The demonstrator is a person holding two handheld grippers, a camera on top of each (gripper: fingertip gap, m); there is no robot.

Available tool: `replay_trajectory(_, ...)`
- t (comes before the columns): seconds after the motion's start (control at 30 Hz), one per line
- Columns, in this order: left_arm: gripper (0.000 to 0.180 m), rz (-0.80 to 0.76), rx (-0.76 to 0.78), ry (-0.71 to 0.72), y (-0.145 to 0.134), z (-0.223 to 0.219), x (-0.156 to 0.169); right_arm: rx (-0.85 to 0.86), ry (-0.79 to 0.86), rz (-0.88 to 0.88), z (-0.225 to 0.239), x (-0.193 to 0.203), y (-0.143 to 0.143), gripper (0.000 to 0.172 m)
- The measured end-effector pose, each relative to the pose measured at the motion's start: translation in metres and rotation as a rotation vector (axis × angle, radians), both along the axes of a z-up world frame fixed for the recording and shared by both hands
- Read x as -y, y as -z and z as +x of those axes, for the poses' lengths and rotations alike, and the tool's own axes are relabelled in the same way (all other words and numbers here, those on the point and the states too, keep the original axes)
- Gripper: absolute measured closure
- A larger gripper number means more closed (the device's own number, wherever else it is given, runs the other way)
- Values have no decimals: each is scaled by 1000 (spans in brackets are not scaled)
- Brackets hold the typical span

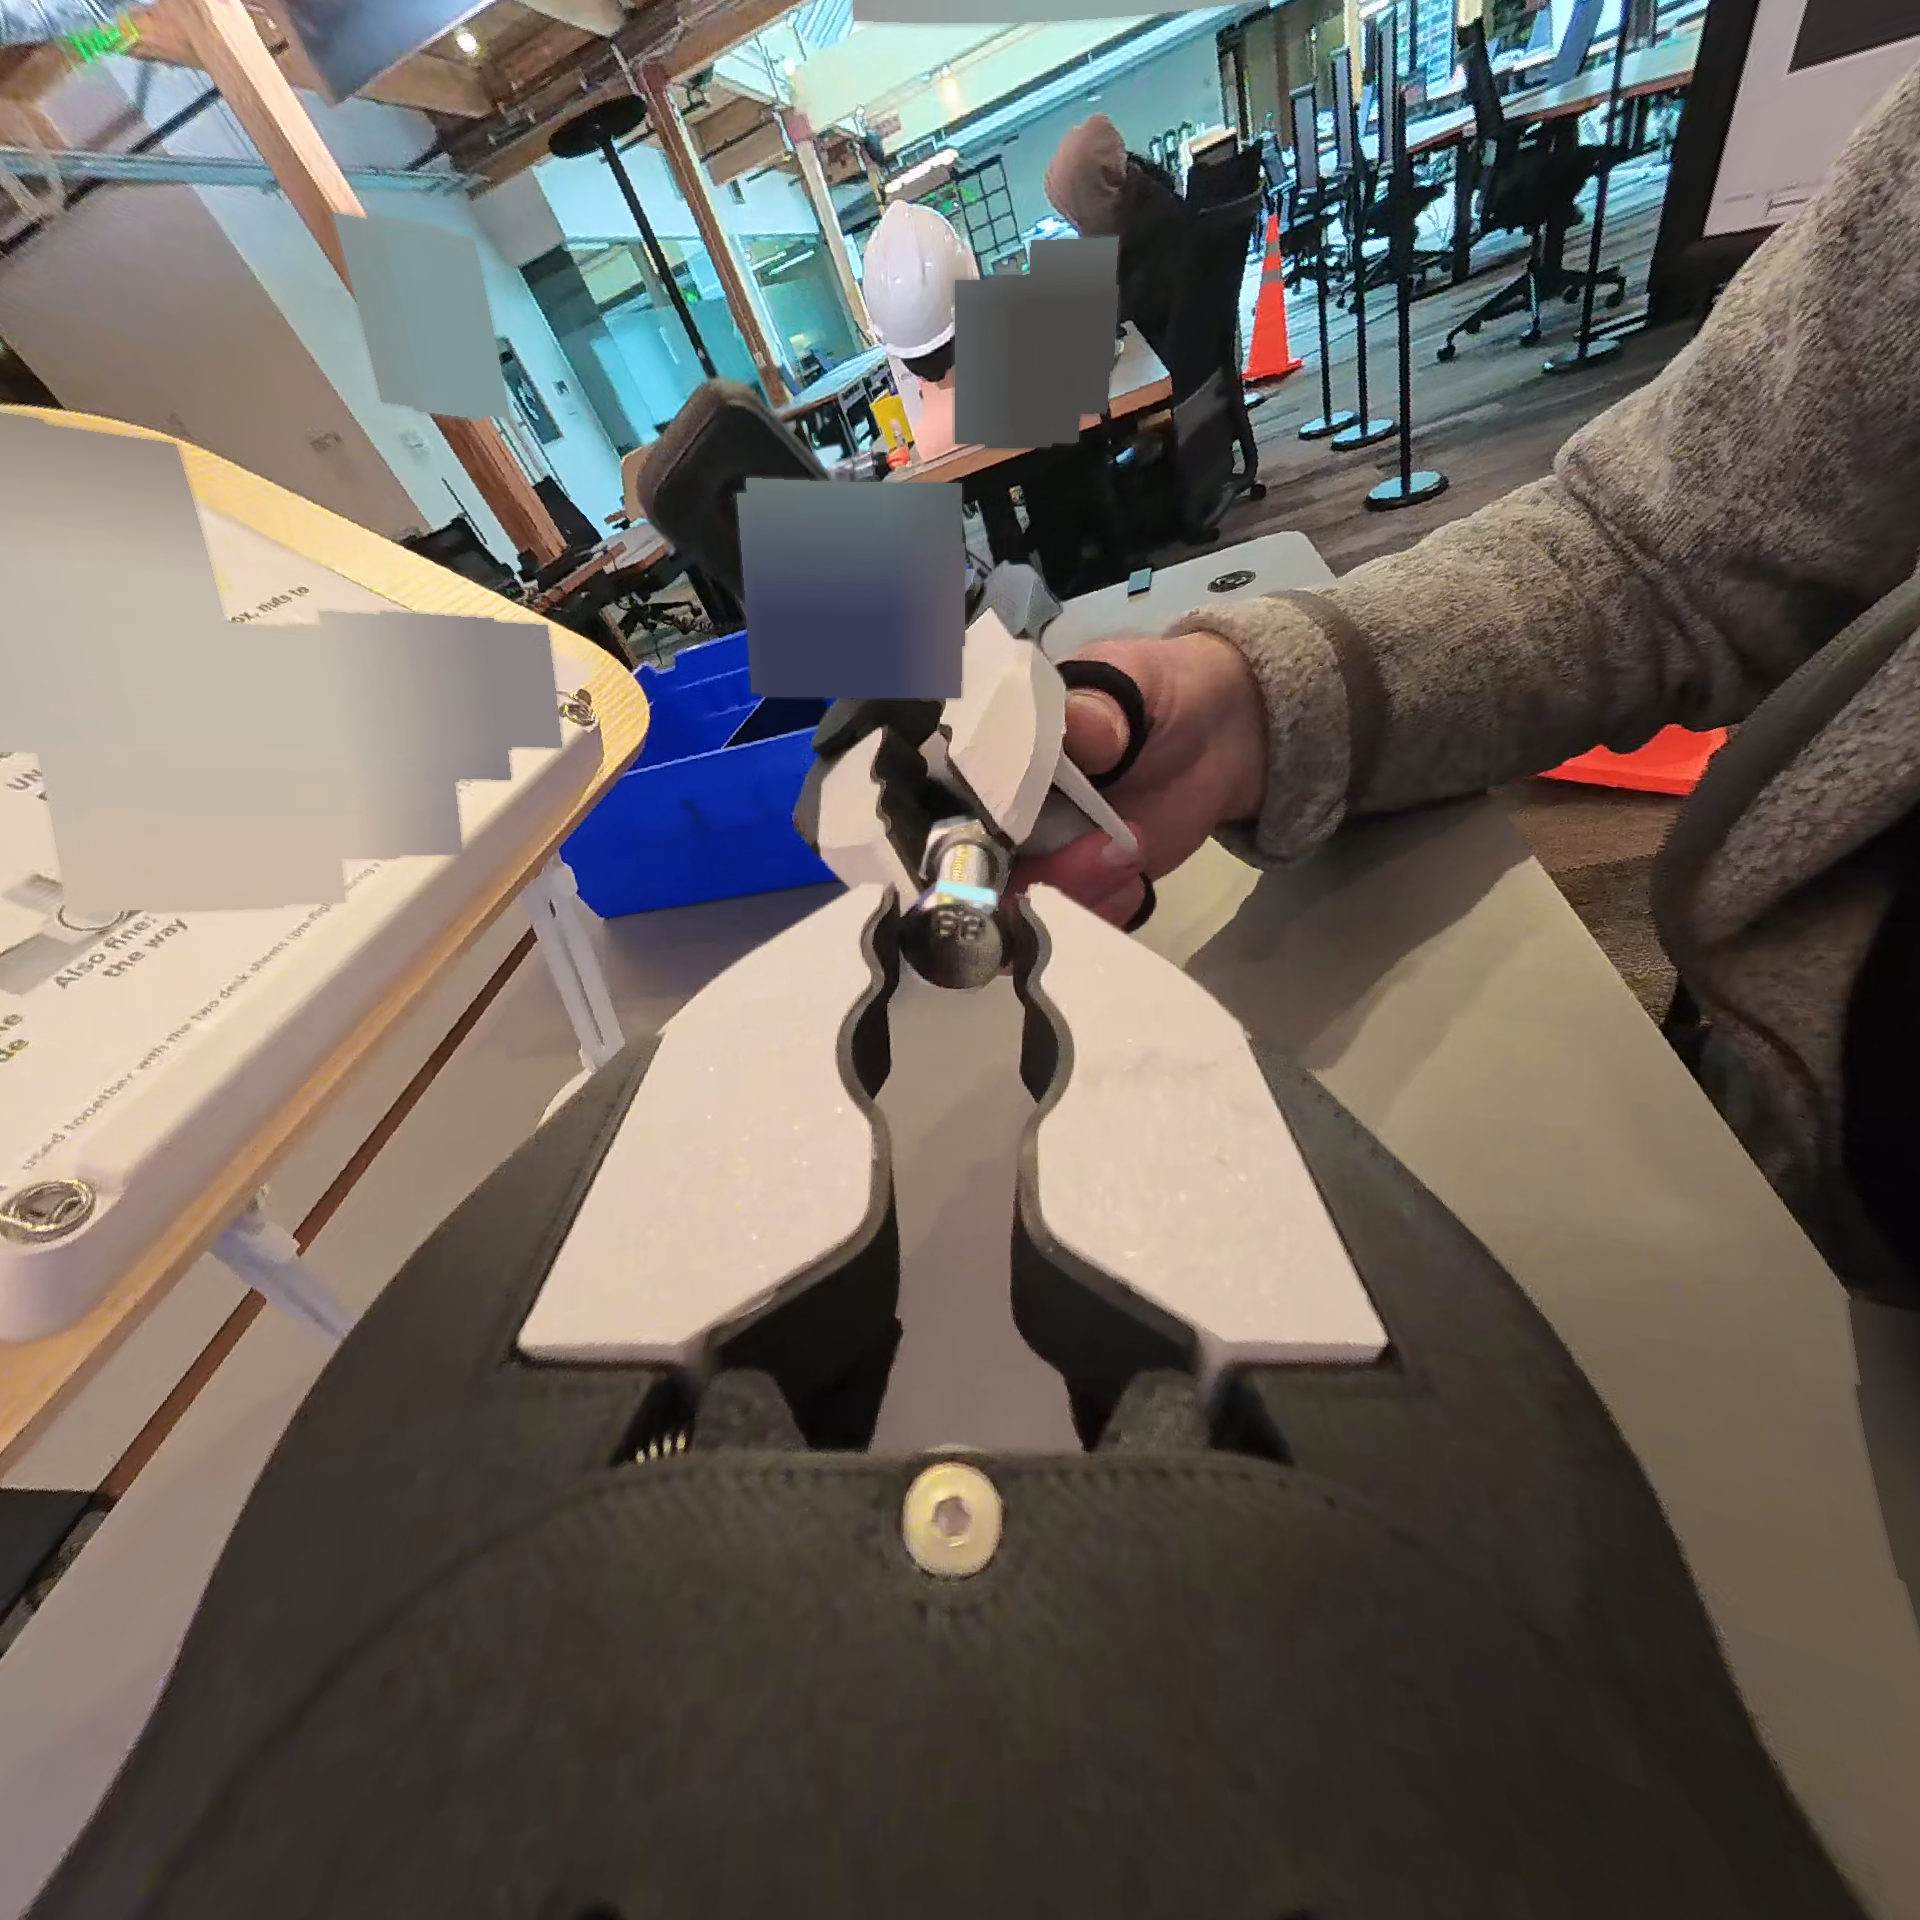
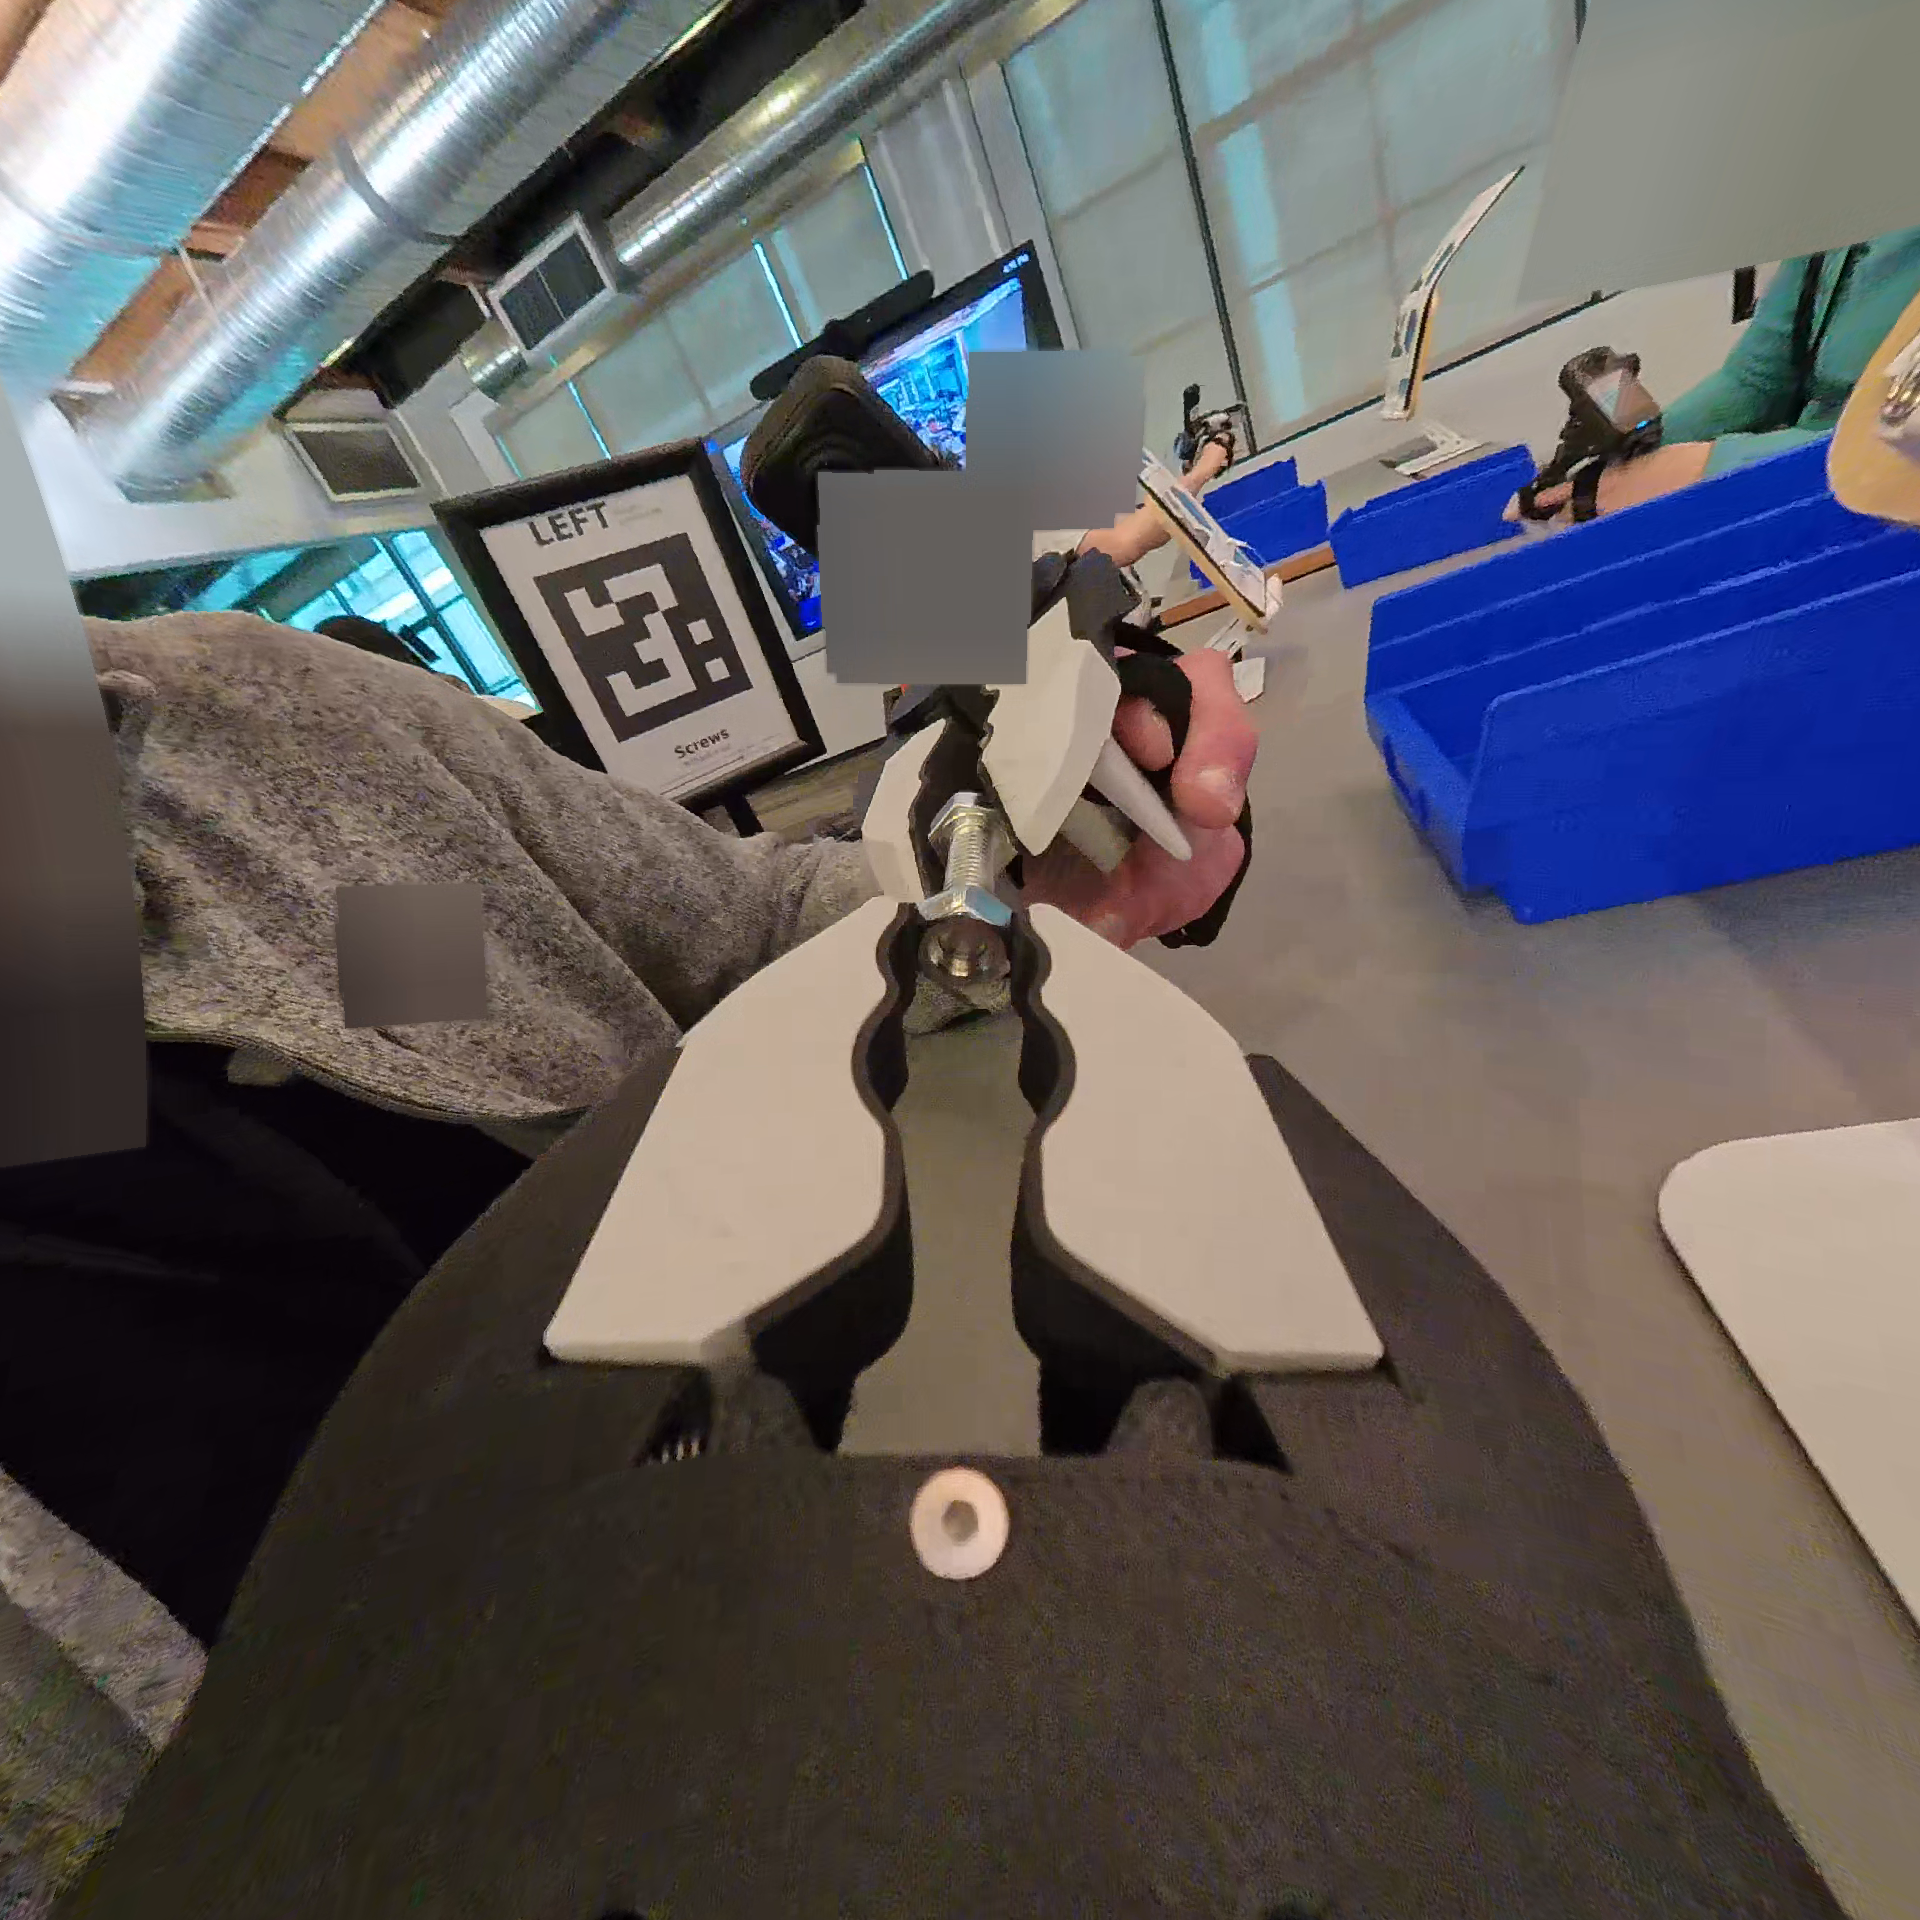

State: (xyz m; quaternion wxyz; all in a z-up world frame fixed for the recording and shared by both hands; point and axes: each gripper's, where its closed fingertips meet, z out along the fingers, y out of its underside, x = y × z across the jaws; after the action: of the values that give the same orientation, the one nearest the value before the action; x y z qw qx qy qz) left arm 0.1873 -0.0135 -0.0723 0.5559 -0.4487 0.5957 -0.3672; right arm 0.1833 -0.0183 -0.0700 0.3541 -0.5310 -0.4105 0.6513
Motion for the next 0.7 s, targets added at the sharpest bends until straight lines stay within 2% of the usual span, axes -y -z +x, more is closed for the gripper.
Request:
replay_trajectory(0.07,161,-10,-17,-11,3,0,-2,2,-9,-37,0,-2,2,154)
replay_trajectory(0.17,162,-159,1,17,2,0,-2,7,36,38,0,-4,2,154)
replay_trajectory(0.23,162,-264,39,65,-3,-2,0,48,132,244,-1,-3,-1,154)
replay_trajectory(0.37,162,-510,124,222,-13,-1,9,192,345,844,-1,5,-8,154)
replay_trajectory(0.53,162,-746,159,300,-7,-1,4,381,494,1223,-1,0,-2,154)
replay_trajectory(0.7,162,-825,168,335,-3,-2,3,581,592,1582,-1,-3,3,154)
